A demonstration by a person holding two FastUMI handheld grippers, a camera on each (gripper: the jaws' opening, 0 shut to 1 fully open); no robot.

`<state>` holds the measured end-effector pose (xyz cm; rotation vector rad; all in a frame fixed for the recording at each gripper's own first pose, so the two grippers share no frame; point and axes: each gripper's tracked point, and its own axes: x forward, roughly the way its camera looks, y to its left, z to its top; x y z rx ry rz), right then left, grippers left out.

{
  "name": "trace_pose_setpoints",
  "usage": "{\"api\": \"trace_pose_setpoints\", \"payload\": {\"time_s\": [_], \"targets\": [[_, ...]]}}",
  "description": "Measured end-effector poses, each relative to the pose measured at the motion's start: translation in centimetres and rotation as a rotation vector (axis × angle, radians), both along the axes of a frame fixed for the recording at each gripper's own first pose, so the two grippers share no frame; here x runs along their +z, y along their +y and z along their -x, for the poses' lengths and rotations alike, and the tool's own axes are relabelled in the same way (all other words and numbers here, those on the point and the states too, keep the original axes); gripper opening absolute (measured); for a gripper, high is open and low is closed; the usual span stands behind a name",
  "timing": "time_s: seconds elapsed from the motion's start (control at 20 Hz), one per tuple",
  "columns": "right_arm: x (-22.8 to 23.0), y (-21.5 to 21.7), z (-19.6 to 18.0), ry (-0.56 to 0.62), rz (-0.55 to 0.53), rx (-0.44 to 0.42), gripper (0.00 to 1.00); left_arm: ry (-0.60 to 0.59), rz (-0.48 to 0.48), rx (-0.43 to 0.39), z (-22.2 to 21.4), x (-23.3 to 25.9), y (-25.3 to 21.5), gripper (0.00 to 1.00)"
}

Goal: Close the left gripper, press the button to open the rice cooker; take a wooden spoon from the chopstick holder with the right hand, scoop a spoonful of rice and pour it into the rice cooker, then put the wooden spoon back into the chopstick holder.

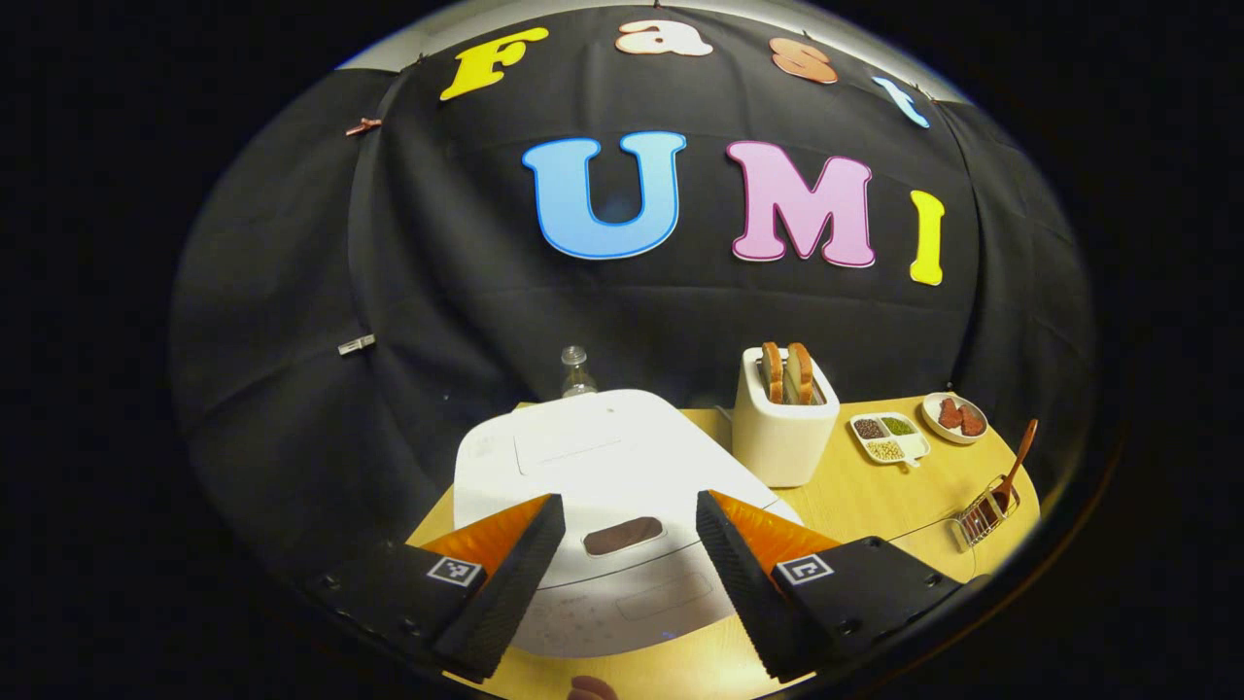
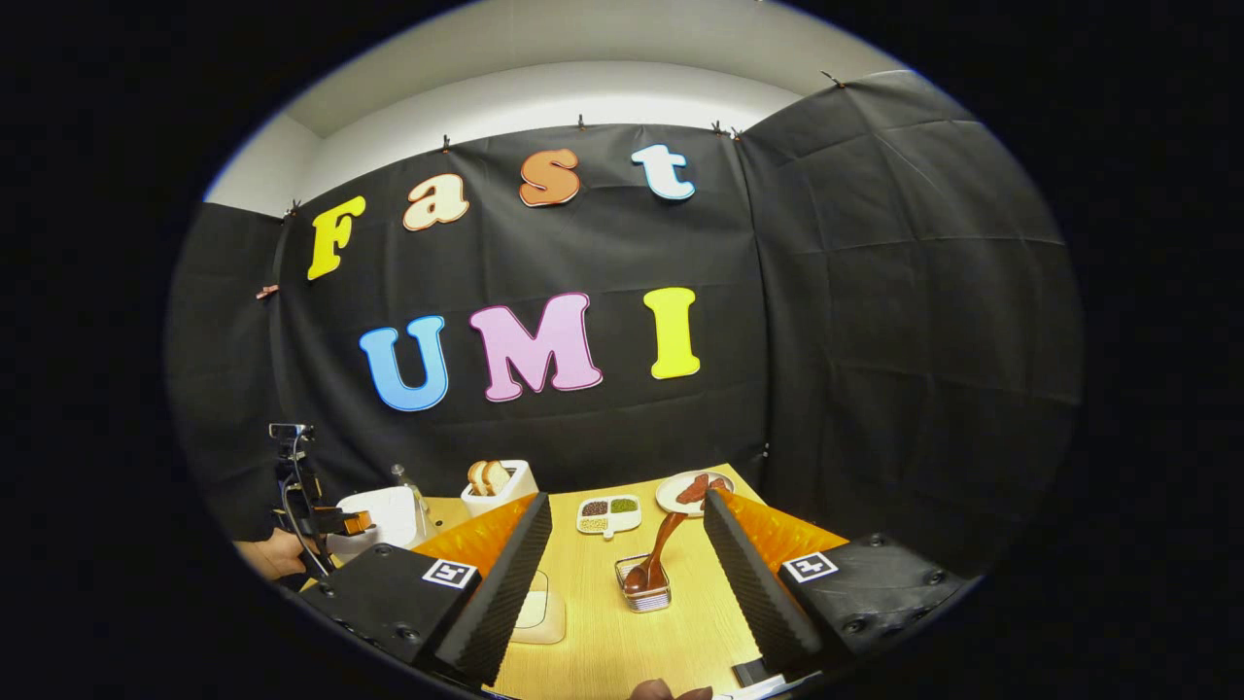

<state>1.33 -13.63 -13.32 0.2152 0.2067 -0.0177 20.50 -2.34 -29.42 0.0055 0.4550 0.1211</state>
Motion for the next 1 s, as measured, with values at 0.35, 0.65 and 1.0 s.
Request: {"api": "trace_pose_setpoints", "payload": {"time_s": [0.35, 0.65, 1.0], "targets": [[0.1, 1.3, -1.0, -0.005, 0.032, 0.019, 0.98, -0.167, 0.054, -0.061, 2.8, 7.3, -1.8, 0.94], [0.4, 3.7, -2.3, -0.018, 0.064, 0.067, 0.98, -0.29, 0.083, -0.099, 7.0, 13.2, -1.8, 0.94], [0.4, 5.5, -3.4, -0.027, 0.079, 0.099, 0.98, -0.387, 0.137, -0.119, 11.7, 18.0, -1.7, 0.95]]}}
